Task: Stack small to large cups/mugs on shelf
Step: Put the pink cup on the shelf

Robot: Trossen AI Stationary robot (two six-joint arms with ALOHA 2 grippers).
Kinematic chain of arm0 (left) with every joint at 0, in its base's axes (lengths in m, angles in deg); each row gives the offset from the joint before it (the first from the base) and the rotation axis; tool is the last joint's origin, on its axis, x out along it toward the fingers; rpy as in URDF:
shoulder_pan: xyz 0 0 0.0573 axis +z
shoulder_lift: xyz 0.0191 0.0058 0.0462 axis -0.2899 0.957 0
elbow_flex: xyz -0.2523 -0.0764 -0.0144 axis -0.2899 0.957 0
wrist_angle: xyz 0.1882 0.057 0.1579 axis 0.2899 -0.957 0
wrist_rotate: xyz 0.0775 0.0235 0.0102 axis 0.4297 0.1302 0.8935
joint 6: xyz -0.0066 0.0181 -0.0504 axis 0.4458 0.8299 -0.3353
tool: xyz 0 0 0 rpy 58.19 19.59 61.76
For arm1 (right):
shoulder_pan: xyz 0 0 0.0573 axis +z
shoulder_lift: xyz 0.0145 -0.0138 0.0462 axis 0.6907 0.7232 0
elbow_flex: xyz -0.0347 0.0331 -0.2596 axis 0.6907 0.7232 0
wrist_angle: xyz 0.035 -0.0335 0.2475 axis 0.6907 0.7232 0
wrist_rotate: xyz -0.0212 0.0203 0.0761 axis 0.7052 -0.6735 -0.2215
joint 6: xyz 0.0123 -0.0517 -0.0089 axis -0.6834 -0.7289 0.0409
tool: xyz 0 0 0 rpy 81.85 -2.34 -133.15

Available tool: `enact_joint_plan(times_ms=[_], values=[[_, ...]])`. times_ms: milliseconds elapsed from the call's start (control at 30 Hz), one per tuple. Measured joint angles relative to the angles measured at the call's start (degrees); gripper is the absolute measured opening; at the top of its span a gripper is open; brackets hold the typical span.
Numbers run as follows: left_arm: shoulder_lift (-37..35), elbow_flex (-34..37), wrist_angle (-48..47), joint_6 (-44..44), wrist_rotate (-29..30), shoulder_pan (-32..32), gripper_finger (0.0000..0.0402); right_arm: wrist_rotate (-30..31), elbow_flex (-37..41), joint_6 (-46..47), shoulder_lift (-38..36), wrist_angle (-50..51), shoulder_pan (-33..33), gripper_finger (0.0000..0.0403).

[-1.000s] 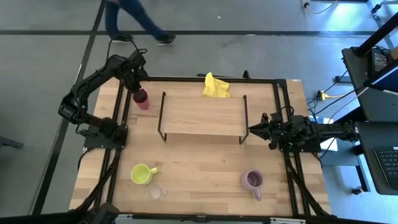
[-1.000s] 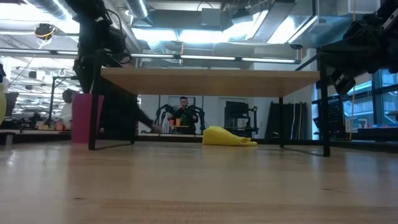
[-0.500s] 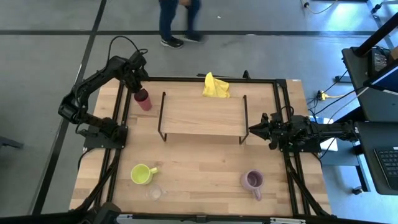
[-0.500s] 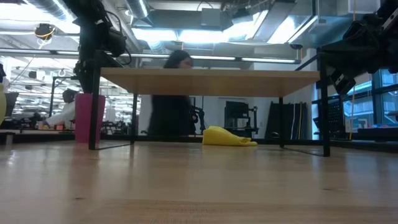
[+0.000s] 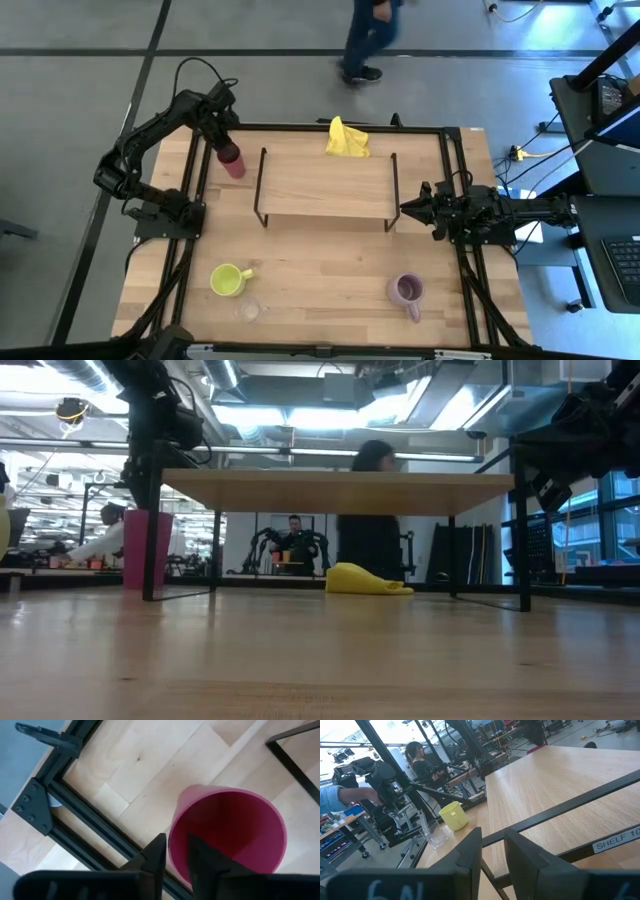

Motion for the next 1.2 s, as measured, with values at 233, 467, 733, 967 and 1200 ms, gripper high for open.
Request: enact_joint_plan(times_ms=[233, 467, 733, 967, 1200], values=[[0.3, 0.0, 0.1, 0.9, 0.3, 1.3, 0.0096, 0.0, 0.0, 0.0, 0.0, 0.0, 0.0, 0.0084], [0.6, 4.2, 2.0, 1.5, -0.2, 1.2, 0.0095, 0.0, 0.0, 0.0, 0.0, 0.0, 0.0, 0.0084], [0.6, 5.5, 3.0, 1.6, 0.8, 0.2, 0.0049, 0.0, 0.0, 0.0, 0.0, 0.0, 0.0, 0.0084], [-0.4, 5.5, 3.4, 1.1, -0.2, 0.0, 0.0005, 0.0, 0.0, 0.0, 0.0, 0.0, 0.0, 0.0084], [-0.5, -2.2, -7.9, -1.8, -1.2, -1.0, 0.0002, 0.0, 0.0, 0.0, 0.0, 0.0, 0.0, 0.0084]])
